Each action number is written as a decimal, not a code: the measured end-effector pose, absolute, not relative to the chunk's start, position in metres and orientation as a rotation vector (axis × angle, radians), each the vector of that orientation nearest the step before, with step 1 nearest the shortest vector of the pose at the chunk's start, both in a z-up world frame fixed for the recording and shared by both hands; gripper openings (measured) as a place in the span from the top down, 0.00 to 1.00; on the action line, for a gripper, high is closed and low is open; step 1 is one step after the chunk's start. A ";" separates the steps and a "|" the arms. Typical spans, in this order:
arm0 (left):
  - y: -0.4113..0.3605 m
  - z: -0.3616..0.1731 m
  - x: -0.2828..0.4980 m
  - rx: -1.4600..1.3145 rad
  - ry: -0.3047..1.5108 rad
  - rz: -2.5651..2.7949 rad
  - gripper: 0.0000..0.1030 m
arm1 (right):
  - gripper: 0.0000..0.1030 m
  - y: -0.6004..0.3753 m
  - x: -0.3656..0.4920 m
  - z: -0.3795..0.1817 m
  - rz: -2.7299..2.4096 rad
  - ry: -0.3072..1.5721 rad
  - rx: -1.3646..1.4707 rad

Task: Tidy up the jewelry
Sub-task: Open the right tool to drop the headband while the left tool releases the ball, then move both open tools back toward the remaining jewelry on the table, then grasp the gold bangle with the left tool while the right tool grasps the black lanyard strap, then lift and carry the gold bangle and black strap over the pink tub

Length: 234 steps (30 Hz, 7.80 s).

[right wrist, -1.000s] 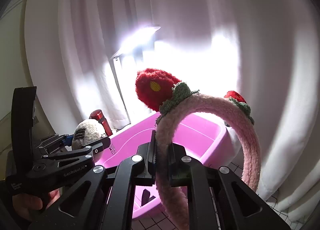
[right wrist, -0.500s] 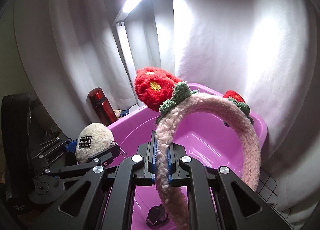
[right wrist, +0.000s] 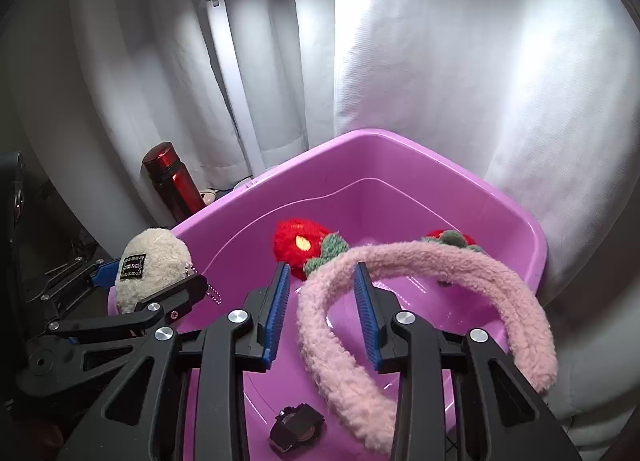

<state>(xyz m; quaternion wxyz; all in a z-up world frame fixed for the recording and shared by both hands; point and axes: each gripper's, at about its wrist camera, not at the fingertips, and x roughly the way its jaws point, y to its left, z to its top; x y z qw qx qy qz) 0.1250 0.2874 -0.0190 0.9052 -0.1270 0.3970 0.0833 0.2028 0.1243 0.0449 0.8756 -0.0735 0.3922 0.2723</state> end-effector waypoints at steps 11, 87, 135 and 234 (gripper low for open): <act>0.296 -0.015 0.120 -0.265 0.806 0.214 0.18 | 0.50 0.111 0.198 0.050 0.514 0.798 -0.137; 0.060 -0.041 -0.004 -0.084 0.779 -0.269 0.10 | 0.49 -0.178 -0.038 0.002 0.037 0.812 0.157; 0.021 -0.191 0.179 -0.045 1.020 -0.112 0.10 | 0.49 -0.188 0.145 -0.143 0.025 1.005 0.200; 0.023 -0.047 0.053 0.024 0.691 -0.295 0.54 | 0.81 -0.187 0.017 0.018 0.061 0.702 0.172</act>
